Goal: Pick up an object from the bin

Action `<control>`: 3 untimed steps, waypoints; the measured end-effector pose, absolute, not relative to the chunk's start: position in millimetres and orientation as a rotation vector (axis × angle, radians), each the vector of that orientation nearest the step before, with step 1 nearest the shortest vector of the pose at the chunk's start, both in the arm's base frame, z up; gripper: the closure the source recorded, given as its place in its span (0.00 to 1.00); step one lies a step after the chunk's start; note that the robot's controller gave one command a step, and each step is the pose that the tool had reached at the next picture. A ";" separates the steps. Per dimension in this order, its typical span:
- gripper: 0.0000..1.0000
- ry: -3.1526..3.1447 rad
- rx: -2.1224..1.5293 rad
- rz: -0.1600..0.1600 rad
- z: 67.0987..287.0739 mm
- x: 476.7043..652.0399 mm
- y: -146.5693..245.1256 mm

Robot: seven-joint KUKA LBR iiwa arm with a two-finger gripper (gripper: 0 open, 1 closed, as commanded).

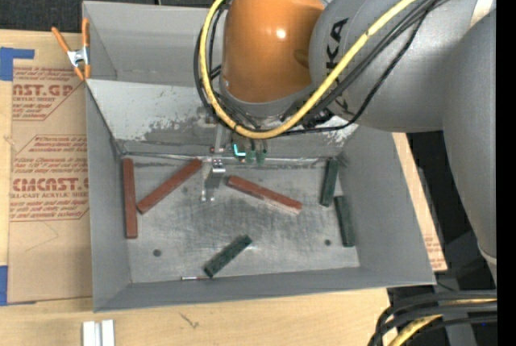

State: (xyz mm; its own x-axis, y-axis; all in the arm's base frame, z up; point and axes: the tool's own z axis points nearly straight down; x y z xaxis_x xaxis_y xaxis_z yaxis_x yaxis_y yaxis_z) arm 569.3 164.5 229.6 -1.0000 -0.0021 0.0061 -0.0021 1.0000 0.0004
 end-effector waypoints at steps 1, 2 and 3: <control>0.00 -3.143 0.001 -0.002 234.2 571.1 163.6; 0.00 -3.148 -0.008 -0.004 161.9 575.8 161.4; 0.00 -3.145 -0.101 -0.004 78.4 577.6 148.9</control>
Offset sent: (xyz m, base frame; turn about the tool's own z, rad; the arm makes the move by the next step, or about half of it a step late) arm 0.0089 -0.0073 -0.1347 0.0145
